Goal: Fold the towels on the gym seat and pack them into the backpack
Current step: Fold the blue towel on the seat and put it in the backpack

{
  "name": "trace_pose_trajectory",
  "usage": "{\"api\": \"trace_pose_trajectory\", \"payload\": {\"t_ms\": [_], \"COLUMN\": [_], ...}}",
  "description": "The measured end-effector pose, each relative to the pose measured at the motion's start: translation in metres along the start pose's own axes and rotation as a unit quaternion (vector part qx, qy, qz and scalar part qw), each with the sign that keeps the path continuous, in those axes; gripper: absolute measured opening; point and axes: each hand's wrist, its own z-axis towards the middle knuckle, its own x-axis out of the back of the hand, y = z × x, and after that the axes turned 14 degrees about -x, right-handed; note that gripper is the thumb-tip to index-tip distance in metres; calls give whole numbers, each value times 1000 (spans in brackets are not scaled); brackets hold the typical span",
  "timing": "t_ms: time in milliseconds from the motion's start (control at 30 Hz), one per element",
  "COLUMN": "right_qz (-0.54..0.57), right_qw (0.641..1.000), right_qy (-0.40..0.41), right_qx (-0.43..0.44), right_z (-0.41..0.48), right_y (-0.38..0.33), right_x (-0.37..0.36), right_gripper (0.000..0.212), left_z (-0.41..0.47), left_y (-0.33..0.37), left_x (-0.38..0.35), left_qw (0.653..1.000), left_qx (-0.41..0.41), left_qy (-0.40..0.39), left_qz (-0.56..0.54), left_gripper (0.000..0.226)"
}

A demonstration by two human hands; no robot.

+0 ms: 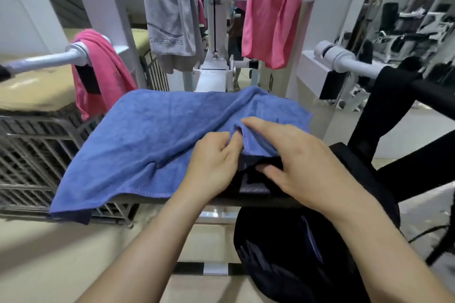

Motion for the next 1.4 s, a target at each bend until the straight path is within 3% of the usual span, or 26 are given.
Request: {"api": "trace_pose_trajectory", "payload": {"t_ms": [67, 133, 200, 233, 333, 433, 567, 633, 700, 800, 867, 933, 1000, 1067, 1100, 1133, 1200, 1233, 1300, 1400], "right_qz": [15, 31, -2, -24, -91, -77, 27, 69, 90, 138, 144, 144, 186, 244, 265, 275, 280, 279, 286, 239], "right_qw": [994, 990, 989, 989, 987, 990, 998, 997, 996, 989, 986, 983, 974, 960, 954, 951, 952, 953, 954, 971], "right_qy": [101, 126, 125, 118, 84, 64, 32, 14, 6, -18, -50, -91, -123, -135, -139, -138, -125, -114, -89, -14], "right_qx": [-27, -64, -76, -86, -101, -99, -44, -23, -1, 39, 60, 62, 33, -8, -25, -31, -25, -22, -19, -20], "right_z": [10, 25, 38, 45, 63, 79, 100, 114, 131, 148, 149, 145, 139, 134, 131, 128, 122, 120, 117, 113], "right_y": [-4, -2, -3, -4, -14, -29, -46, -57, -70, -95, -106, -108, -104, -99, -99, -99, -102, -103, -104, -103], "right_x": [-9, -13, -14, -15, -21, -21, -17, -9, 1, 2, -13, -36, -57, -75, -81, -87, -93, -94, -94, -99], "right_gripper": [44, 34, 33, 32, 34, 38, 40, 38, 37, 36, 30, 23, 22, 21, 21, 21, 22, 26, 39, 33], "left_z": [-5, -18, -35, -43, -65, -79, -60, -37, -19, -16, -24, -38, -53, -68, -74, -80, -91, -96, -104, -108], "left_y": [7, 7, 1, -3, -22, -49, -55, -41, -20, 8, 15, 11, 2, -8, -12, -18, -28, -32, -39, -40], "left_x": [8, 24, 48, 62, 98, 118, 135, 126, 100, 50, 44, 63, 88, 108, 115, 120, 123, 122, 115, 102], "left_qw": [1000, 990, 952, 938, 910, 888, 921, 937, 964, 973, 972, 980, 989, 979, 963, 945, 917, 921, 960, 973], "left_qx": [-12, -62, -77, -47, 38, 33, 66, 40, -14, -108, -117, -113, -106, -55, 0, 67, 195, 227, 246, 216], "left_qy": [-12, -65, -116, -124, -85, -1, 121, 172, 135, -49, -120, -117, -44, 75, 121, 132, 58, 17, -19, 1], "left_qz": [-15, 109, 274, 319, 403, 458, 363, 303, 230, 198, 168, 111, 96, 183, 240, 291, 344, 317, 130, -77], "left_gripper": [60, 49, 75, 80, 68, 46, 40, 39, 35, 23, 14, 18, 27, 10, 14, 32, 61, 72, 79, 64]}}
